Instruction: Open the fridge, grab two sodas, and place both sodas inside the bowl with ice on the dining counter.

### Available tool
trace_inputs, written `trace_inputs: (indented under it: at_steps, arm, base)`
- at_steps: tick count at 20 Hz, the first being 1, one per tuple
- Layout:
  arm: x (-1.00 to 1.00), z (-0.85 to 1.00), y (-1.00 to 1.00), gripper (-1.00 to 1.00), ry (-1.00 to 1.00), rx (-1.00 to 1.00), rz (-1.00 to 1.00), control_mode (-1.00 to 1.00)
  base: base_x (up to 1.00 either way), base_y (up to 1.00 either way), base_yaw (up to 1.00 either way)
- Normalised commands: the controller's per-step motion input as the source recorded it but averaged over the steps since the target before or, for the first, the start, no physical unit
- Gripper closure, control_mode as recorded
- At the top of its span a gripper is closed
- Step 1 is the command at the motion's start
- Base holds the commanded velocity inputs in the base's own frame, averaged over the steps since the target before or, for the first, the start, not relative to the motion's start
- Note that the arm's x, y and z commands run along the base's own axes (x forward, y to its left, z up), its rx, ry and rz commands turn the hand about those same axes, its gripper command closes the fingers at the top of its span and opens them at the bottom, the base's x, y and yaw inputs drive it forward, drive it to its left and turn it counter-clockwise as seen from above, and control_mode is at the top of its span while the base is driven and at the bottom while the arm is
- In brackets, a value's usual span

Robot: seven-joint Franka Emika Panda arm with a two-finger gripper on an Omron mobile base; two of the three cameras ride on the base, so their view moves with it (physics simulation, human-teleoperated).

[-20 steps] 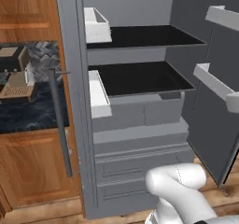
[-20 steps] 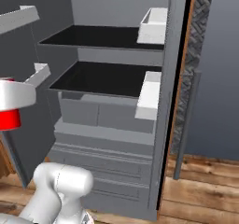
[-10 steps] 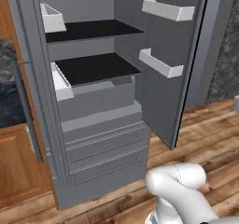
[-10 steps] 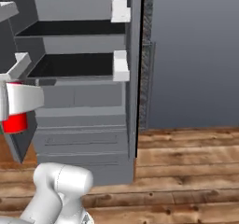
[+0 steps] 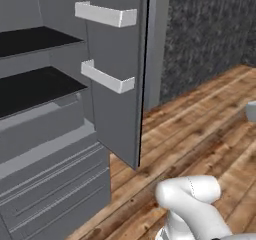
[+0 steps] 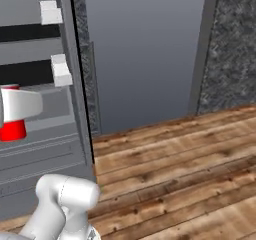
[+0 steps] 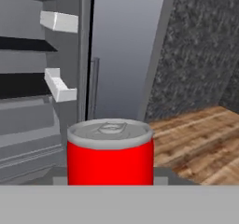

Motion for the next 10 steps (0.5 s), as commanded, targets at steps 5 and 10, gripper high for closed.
trace_inputs:
  at_steps: [5, 10]
  arm:
    - [0.0, 0.0, 0.0, 1.0, 0.0, 0.0, 0.0, 1.0]
    - [0.0, 0.0, 0.0, 1.0, 0.0, 0.0, 0.0, 1.0]
  base:
    - [0.29, -0.84, -0.54]
    - [0.43, -0.64, -0.54]
